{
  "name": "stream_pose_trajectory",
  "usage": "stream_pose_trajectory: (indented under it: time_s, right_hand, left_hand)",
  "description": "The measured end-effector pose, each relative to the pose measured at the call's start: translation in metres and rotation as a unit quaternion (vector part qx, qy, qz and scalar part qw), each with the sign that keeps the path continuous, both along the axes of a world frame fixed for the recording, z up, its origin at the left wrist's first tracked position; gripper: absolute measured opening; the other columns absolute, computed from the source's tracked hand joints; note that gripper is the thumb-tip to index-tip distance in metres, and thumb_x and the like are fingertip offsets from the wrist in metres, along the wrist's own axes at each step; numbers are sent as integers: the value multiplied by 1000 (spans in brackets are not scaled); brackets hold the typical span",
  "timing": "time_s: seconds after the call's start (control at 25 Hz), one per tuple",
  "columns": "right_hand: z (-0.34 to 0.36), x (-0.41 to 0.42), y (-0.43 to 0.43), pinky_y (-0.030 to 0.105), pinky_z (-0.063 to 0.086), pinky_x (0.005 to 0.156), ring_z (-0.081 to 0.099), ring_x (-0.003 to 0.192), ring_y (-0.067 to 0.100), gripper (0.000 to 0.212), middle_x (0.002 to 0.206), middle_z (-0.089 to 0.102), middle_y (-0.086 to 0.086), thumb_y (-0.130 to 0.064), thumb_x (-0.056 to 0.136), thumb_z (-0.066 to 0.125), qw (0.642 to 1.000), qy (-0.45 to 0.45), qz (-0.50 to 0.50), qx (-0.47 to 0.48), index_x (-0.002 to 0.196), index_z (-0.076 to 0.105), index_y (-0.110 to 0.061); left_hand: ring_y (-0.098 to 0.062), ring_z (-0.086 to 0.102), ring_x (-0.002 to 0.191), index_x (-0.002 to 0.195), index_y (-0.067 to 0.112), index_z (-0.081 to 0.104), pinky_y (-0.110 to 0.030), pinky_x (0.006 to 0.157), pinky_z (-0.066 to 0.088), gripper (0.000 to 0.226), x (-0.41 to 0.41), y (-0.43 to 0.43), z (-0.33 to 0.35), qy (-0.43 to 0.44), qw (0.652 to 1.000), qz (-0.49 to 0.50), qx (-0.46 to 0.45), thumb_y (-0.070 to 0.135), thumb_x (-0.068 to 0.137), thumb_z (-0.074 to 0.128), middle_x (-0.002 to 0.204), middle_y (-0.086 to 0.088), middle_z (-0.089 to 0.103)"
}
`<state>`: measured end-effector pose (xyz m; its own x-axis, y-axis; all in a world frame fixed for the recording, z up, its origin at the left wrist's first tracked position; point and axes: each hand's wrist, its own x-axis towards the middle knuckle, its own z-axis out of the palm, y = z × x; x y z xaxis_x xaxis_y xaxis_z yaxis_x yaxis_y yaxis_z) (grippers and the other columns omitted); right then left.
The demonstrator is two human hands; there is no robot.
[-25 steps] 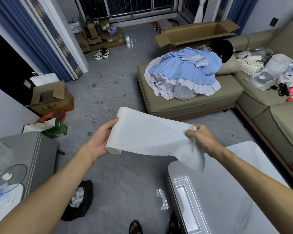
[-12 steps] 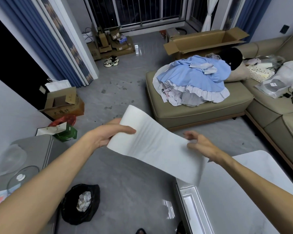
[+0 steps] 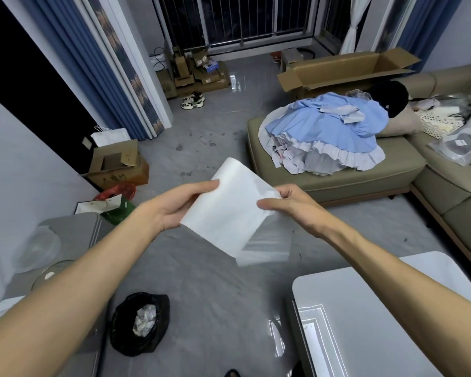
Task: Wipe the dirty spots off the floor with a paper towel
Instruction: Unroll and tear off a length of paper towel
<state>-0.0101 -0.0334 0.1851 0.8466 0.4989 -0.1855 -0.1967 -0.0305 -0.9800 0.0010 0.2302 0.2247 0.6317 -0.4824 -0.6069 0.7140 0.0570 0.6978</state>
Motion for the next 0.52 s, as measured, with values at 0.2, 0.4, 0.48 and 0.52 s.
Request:
stream_pose_trajectory:
  time_s: [0.2, 0.4, 0.48, 0.52]
  right_hand:
    - [7, 1, -13, 32, 36, 62, 51, 72, 26, 18, 83, 61, 16, -14, 73, 68, 997, 20, -57, 50, 84, 66, 0]
    - [3, -3, -30, 27, 40, 62, 54, 71, 19, 23, 83, 61, 12, -7, 71, 61, 994, 31, -95, 48, 89, 62, 8]
    - [-1, -4, -36, 28, 37, 63, 51, 73, 20, 24, 84, 59, 13, -5, 70, 60, 994, 28, -103, 40, 88, 60, 10]
    - [-3, -4, -39, 29, 35, 63, 49, 75, 21, 25, 85, 57, 13, -4, 70, 60, 994, 23, -100, 39, 89, 59, 11]
  left_hand:
    - [-28, 70, 95, 105, 6, 73, -43, 80, 58, 53, -12, -3, -29, 40, 989, 106, -99, 28, 59, 87, 108, -15, 72]
    - [-28, 66, 104, 124, 7, 61, -44, 93, 53, 73, -17, -9, -33, 27, 982, 114, -146, 25, 58, 86, 121, -14, 65]
    - [-27, 67, 104, 123, 8, 62, -42, 90, 54, 66, -18, -10, -31, 15, 981, 113, -156, 26, 63, 83, 120, -13, 67]
    - [-26, 67, 103, 120, 9, 64, -41, 91, 54, 60, -17, -10, -30, 13, 981, 113, -159, 28, 66, 81, 118, -12, 68]
